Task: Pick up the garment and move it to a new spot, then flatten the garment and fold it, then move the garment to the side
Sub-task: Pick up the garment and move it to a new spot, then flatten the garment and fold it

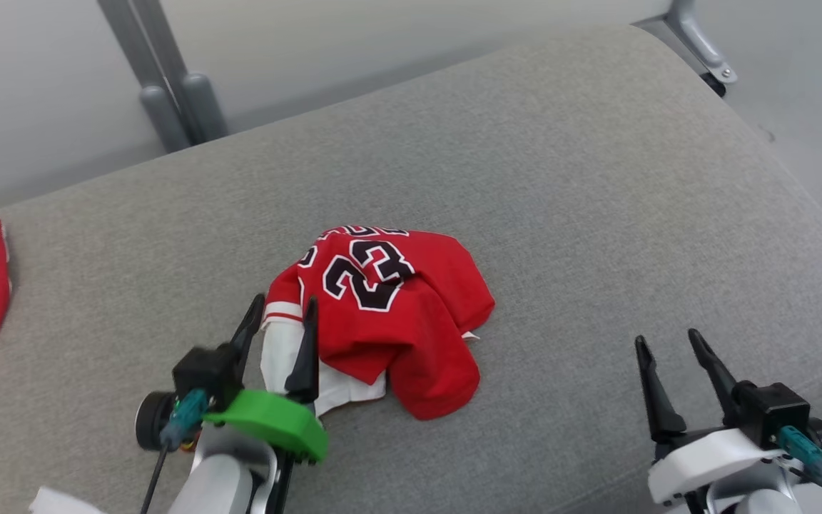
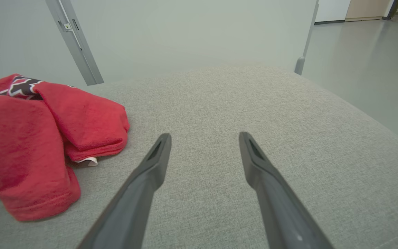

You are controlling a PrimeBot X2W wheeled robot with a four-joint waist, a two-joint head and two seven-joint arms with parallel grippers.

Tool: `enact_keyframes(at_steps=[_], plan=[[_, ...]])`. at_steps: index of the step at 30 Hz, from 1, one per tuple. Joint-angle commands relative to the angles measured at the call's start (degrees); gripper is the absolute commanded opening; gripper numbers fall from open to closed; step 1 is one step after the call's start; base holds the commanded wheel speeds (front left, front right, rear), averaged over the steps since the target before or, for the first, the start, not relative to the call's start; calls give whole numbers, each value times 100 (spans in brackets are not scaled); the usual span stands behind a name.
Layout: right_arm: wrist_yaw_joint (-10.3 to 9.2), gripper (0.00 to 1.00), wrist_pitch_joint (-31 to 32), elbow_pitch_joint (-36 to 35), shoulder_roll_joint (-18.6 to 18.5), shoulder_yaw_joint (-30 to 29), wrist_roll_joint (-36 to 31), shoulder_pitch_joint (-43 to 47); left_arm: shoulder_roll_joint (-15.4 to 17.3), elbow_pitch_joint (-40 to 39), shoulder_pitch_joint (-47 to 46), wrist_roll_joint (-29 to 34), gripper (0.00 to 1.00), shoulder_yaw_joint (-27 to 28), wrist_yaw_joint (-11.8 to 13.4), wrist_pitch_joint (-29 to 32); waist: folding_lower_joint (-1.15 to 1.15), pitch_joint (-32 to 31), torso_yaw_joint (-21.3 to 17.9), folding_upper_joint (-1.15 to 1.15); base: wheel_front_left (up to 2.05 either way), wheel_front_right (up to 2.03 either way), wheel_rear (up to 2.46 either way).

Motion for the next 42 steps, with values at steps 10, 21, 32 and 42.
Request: enact_keyframes(at_steps=[10, 21, 32, 42], plan=[[-1, 100, -16, -290, -227, -411, -190, 432, 62, -1438, 2194, 367, 100, 1207, 338, -197, 0, -890, 1610, 0, 0, 0, 0], [-1, 100, -17, -319, -154, -414, -332, 687, -148, -1434, 2822, 944, 100, 2098, -458, -192, 0, -1005, 2025, 0, 0, 0, 0], [-1, 100, -17, -277, -128, -228, -292, 589, -187, -1292, 2577, 989, 100, 2251, -715, -193, 0, -929, 1972, 0, 0, 0, 0], [-1, 100, -17, -247, -163, -177, -239, 532, -185, -1176, 2467, 926, 100, 2094, -780, -193, 0, -863, 1798, 0, 0, 0, 0]])
